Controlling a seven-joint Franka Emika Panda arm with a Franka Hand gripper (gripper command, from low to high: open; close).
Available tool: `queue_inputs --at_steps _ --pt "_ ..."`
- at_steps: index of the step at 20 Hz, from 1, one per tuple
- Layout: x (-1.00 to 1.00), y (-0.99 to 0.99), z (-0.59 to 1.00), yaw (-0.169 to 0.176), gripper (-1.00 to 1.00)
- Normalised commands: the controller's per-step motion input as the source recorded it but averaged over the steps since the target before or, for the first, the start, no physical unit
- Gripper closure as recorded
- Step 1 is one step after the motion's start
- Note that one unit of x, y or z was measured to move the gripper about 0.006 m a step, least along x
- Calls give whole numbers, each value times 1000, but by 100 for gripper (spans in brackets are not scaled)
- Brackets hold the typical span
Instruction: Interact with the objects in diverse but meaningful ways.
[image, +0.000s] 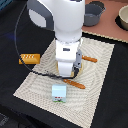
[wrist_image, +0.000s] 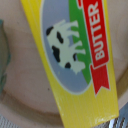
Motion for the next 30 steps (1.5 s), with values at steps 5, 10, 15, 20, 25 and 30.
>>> queue_inputs --at_steps 5,10,15,20,25,30 --pt "333 0 -1 0 100" --pt "238 15 436 0 100" --pt "-114 25 1000 1 100" --pt "-362 31 922 18 100" --pt "-807 -28 320 -14 100" --pt "-729 -164 155 -32 100"
